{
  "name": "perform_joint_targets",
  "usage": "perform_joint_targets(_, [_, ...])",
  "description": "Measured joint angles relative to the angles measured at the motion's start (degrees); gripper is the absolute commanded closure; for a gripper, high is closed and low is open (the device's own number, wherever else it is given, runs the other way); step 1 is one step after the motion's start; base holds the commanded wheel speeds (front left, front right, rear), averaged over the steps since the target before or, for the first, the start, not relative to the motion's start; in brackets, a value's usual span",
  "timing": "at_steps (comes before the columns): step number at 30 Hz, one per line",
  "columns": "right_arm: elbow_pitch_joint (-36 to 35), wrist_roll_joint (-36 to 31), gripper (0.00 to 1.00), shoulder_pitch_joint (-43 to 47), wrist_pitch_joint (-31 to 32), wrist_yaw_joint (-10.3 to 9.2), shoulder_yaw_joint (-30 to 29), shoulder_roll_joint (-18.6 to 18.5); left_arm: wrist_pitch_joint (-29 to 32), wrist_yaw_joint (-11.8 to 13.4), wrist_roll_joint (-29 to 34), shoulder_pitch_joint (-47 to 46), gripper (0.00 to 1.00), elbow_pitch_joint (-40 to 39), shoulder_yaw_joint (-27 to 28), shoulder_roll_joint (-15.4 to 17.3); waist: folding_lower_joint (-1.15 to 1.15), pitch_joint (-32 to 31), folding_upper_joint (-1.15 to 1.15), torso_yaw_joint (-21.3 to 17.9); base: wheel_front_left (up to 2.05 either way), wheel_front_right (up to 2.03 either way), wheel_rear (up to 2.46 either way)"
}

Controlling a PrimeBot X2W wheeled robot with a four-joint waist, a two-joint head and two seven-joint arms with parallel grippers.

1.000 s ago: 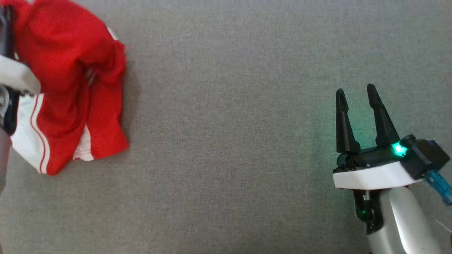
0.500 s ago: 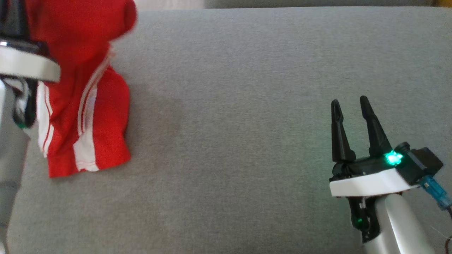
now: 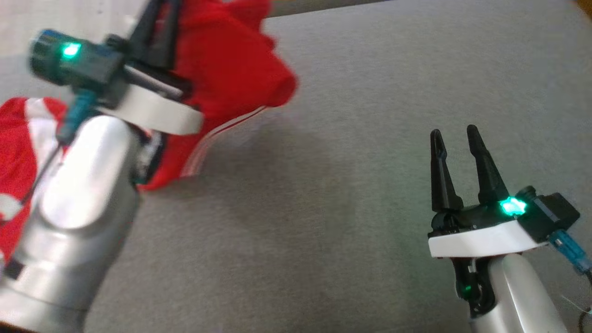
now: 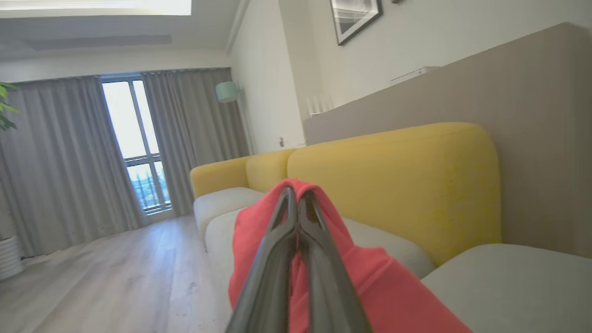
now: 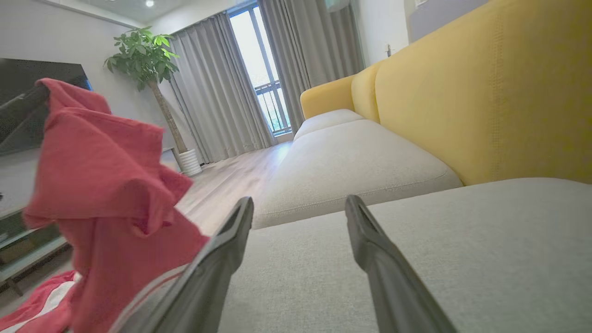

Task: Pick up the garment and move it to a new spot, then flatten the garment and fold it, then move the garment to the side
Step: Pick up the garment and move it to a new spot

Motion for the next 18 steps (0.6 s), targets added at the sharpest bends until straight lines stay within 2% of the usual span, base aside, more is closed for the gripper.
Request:
perform_joint_targets(4, [-0.5, 1.2, 0.0, -0.2, 0.0, 0.0, 0.7, 0.0, 1.2, -0.3, 1.1, -1.0, 1.0, -0.2, -3.5, -3.2, 0.0, 0.5, 0.0, -3.7, 0.0, 0.0, 0.0])
perform_joint_targets(7, [-0.8, 1.7, 0.0, -0.4, 0.0, 0.0, 1.4, 0.0, 1.7, -2.0, 1.4, -2.8, 1.0, 1.5, -6.1, -5.6, 0.0, 1.1, 0.0, -6.6, 0.0, 0.0, 0.0])
perform_joint_targets(9, [-1.0, 1.7, 0.0, -0.4, 0.0, 0.0, 1.7, 0.0, 1.6, -2.7, 1.8, -4.0, 0.0, 4.1, -7.5, -7.3, 0.0, 1.6, 0.0, -8.4, 0.0, 0.0, 0.0])
perform_joint_targets(14, [-1.5, 2.7, 0.0, -1.4, 0.0, 0.0, 1.6, 0.0, -1.4, -2.2, 2.6, -6.5, 0.0, 12.6, -7.8, -8.5, 0.0, 3.0, 0.0, -11.7, 0.0, 0.0, 0.0])
perform_joint_targets(18, [-1.7, 2.7, 0.0, -1.3, 0.0, 0.0, 0.4, 0.0, -3.5, -1.7, 2.5, -6.9, 0.0, 16.5, -6.0, -8.3, 0.01, 3.4, 0.0, -11.5, 0.0, 0.0, 0.0])
